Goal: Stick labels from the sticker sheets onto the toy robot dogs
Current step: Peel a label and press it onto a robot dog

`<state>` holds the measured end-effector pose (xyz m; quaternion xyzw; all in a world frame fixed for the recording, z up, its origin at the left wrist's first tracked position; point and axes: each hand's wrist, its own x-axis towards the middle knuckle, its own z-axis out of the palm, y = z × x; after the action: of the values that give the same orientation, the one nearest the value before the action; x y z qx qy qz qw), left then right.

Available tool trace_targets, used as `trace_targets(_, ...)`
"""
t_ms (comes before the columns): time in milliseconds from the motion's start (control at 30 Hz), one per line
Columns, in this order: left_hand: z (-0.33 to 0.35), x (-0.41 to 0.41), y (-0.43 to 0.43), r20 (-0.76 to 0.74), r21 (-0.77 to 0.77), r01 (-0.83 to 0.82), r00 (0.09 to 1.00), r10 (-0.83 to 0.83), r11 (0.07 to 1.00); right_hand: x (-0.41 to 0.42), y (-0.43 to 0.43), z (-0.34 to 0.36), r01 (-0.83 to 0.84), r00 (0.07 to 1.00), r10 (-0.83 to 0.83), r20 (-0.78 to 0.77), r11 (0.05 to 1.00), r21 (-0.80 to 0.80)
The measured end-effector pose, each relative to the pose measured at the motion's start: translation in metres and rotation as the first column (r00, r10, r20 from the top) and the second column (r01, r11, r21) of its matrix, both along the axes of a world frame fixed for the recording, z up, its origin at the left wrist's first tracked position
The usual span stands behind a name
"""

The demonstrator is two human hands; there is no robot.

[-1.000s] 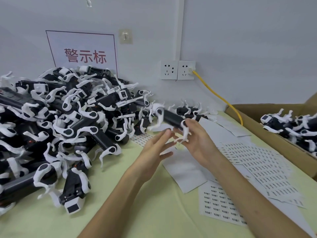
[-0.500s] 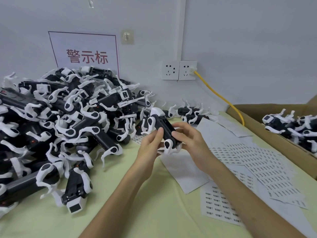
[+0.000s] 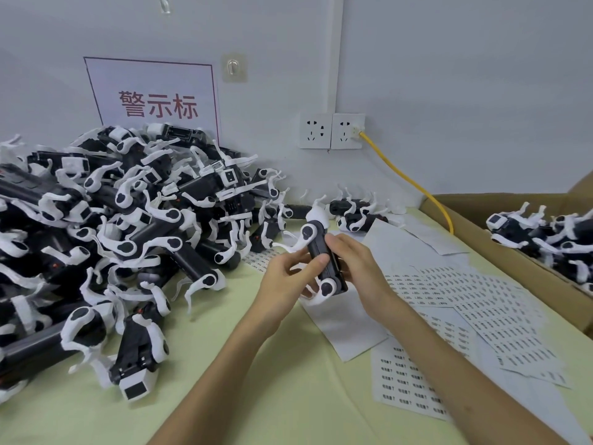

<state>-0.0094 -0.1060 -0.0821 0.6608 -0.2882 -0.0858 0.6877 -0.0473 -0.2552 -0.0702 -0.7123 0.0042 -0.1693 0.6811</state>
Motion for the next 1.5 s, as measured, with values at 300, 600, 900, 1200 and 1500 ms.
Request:
trace_targets(300, 0.004, -0.007, 0.002, -0.114, -0.065, 0.072, 0.990, -0.079, 0.995, 0.000, -0.006, 0.003, -0.144, 0.986, 0.156, -0.049, 0.970, 0.193)
trace_targets(600, 0.010, 0.012, 0.016, -0.524, -0.402, -0.319, 0.849, 0.070, 0.858, 0.008, -0.012, -0.007, 0.061, 0.998, -0.067, -0.013, 0.960, -0.273)
trace_targets(900, 0.008, 0.019, 0.020, -0.677, -0.360, -0.466, 0.726, 0.117, 0.808, 0.018, -0.024, -0.032, -0.111, 0.905, -0.331, -0.267, 0.422, -0.900)
trace_targets(1200, 0.014, 0.010, 0.023, -0.678, -0.366, -0.396, 0.733, 0.050, 0.842, 0.013, -0.014, -0.025, 0.061, 0.968, -0.183, -0.173, 0.837, -0.544)
trace_targets(1500, 0.010, 0.012, 0.023, -0.598, -0.460, -0.311, 0.801, -0.031, 0.831, 0.012, -0.010, -0.020, 0.086, 0.996, -0.087, 0.016, 0.912, -0.402)
